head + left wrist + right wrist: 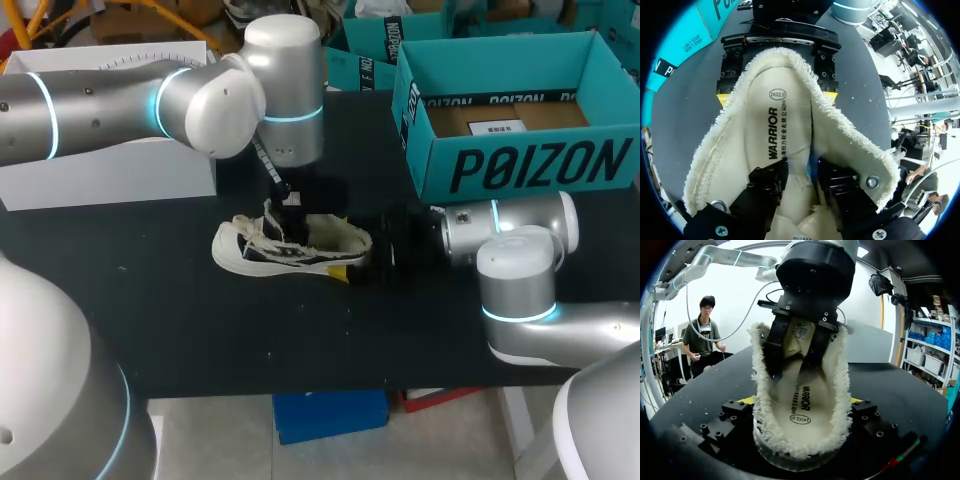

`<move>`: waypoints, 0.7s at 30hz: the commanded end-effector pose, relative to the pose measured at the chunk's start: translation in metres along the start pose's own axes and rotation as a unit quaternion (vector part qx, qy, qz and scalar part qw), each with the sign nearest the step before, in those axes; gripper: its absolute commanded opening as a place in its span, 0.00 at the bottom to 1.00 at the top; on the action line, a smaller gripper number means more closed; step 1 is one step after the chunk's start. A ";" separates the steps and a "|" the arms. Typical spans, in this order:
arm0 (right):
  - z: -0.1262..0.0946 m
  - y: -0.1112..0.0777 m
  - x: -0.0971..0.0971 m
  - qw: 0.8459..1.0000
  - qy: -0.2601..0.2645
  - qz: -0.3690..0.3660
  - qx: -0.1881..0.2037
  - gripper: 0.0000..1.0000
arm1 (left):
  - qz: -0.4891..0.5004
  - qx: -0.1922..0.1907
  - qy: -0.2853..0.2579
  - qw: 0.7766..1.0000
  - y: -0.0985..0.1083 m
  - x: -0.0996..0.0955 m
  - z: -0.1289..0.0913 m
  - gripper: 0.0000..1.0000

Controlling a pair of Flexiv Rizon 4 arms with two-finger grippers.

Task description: Take the shoe out of the shoebox, open the shoe tongue, remove and reinsert the insole, then place the shoe into the shoebox

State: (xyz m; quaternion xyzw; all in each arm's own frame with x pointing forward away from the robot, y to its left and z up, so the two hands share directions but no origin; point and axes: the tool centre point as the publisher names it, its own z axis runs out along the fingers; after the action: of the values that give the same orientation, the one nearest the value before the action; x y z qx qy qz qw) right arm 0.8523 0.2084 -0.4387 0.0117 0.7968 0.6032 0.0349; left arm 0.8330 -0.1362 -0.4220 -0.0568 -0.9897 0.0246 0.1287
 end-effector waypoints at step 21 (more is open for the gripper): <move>0.004 -0.009 0.000 1.000 -0.001 0.001 -0.001 0.00 | -0.057 -0.125 -0.262 0.955 0.040 -0.002 0.064 0.30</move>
State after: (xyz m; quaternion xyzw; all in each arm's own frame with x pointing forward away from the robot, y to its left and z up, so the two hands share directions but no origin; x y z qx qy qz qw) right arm 0.8516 0.2100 -0.4389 0.0113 0.7967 0.6033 0.0350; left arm 0.8347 -0.1176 -0.4282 -0.0032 -0.9918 -0.0906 -0.0900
